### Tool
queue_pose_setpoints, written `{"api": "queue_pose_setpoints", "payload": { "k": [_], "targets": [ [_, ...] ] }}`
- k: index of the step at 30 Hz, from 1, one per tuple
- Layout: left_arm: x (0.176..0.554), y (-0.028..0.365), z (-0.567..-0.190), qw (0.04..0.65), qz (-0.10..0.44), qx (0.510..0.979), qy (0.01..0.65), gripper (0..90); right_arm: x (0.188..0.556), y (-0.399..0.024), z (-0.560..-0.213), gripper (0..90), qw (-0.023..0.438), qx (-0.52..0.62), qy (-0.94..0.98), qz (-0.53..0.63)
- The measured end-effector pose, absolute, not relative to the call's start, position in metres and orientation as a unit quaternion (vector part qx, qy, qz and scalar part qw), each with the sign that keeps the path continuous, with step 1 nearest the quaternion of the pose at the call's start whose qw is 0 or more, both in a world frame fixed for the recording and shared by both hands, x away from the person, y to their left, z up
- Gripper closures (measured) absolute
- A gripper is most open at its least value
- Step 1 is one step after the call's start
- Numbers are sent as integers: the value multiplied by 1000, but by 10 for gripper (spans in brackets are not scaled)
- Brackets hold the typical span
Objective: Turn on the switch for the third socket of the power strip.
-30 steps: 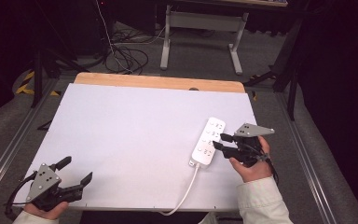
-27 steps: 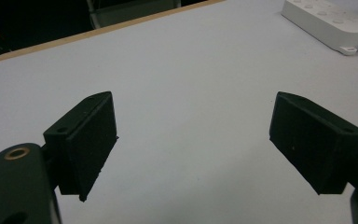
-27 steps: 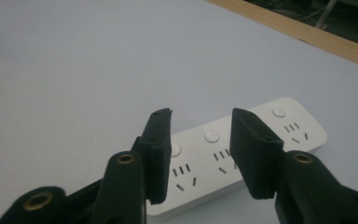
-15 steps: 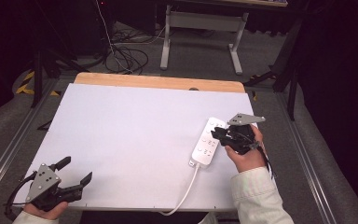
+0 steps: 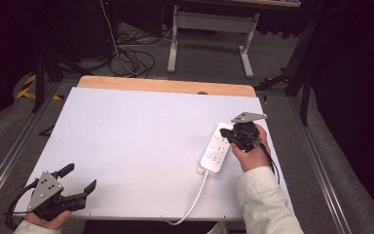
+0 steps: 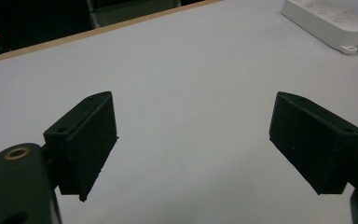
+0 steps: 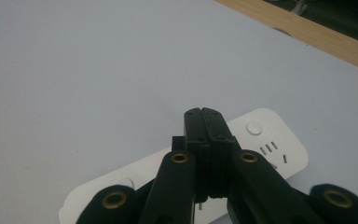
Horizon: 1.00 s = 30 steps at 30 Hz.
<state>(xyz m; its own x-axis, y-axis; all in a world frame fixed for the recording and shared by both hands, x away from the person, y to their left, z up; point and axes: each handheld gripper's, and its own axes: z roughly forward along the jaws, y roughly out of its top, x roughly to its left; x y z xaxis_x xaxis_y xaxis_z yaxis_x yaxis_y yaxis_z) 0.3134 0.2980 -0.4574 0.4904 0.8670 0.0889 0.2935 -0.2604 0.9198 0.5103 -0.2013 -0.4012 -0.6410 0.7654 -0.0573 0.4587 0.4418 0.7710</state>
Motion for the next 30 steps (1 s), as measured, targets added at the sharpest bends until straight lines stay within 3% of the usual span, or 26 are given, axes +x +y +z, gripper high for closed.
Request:
{"api": "queue_pose_setpoints", "payload": {
  "k": [30],
  "targets": [
    [314, 297, -458, 461, 308, 731, 398, 155, 547, -190, -438, 900, 191, 399, 826, 350]
  ]
}}
